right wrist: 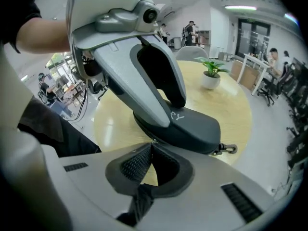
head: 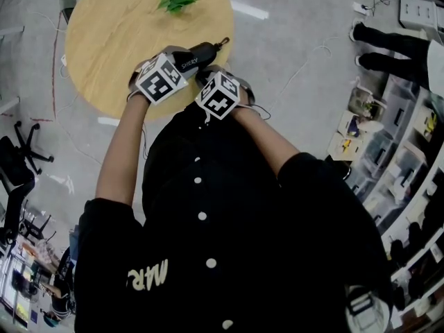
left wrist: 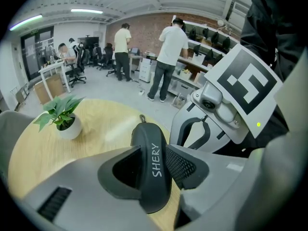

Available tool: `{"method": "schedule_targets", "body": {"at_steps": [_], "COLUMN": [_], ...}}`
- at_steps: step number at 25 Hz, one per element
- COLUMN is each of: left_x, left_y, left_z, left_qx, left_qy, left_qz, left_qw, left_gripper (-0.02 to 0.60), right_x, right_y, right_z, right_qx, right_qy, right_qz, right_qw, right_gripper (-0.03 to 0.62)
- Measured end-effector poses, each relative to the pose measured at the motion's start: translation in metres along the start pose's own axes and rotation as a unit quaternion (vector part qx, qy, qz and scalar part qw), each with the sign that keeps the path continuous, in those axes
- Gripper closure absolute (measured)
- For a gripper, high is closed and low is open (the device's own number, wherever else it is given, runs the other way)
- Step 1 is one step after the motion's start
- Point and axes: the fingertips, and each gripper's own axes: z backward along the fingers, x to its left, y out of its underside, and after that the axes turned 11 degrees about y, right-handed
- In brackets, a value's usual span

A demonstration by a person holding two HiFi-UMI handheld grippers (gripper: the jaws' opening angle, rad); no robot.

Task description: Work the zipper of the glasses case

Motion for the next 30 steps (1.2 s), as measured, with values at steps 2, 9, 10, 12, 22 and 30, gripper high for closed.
{"method": "schedule_targets", "body": {"at_steps": [2,9,10,12,22,30], "left_x": [-0.001,-0.001,0.0,0.0,-0.003,-0.002], "left_y": [0.0,0.001,0.001,0.001,0.002,0.001], "left_z": [0.001,-0.001,-0.001,0.0,-0.002,-0.002], "left_qx": [-0.001,-0.004,-0.004,-0.004,-0.003,-0.002], "left_qy": [-0.002,-0.001,-0.001,-0.001,-0.005,-0.007], "left_qz": [-0.002,-0.006,-0.006,-0.005,-0.006,-0.002], "left_qw": [1.0,1.0,1.0,1.0,1.0,1.0], "left_gripper": [0.42,0.42,0.42,0.42,0.422,0.423], "right_x": [0.005,0.027,0.029,0.033,0.04,0.046], "right_y": [-0.002,-0.017,-0.019,-0.023,-0.025,-0.03], "right_z": [-0.001,-0.008,-0.01,-0.01,-0.017,-0.02], "right_qx": [-0.005,-0.023,-0.025,-0.026,-0.03,-0.044], "right_qy": [-0.001,-0.005,-0.006,-0.009,-0.011,-0.018], "right_qz": [-0.039,-0.1,-0.104,-0.112,-0.129,-0.127], "right_qw": [0.999,0.995,0.994,0.993,0.991,0.991], "right_gripper": [0.586,0.586,0.585,0.585,0.585,0.583]}}
